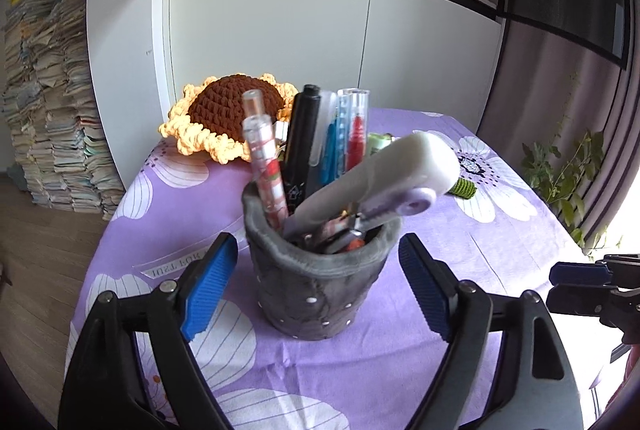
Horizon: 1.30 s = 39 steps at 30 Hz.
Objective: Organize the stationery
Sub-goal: 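Lower the grey cup onto the tablecloth and open the left gripper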
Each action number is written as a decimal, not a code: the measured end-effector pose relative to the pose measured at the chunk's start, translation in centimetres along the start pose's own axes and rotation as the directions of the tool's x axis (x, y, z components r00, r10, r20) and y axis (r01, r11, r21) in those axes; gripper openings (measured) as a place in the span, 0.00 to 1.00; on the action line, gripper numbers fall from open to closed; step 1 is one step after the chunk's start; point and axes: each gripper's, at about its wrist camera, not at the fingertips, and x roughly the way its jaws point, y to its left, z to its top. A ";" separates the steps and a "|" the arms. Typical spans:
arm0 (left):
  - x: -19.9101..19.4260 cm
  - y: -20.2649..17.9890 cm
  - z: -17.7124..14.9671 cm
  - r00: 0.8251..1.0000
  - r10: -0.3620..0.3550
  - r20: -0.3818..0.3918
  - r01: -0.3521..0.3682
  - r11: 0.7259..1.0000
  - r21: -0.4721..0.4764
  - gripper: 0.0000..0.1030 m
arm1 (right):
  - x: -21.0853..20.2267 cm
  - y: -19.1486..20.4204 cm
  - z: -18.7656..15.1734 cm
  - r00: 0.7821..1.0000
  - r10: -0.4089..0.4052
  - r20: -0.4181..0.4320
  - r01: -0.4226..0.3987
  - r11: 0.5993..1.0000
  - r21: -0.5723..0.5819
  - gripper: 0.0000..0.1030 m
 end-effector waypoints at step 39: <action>1.1 -5.2 2.4 0.999 -0.003 0.032 0.000 0.993 0.115 0.67 | -1.1 -1.7 0.3 0.998 -0.018 0.068 0.018 1.000 -0.007 0.40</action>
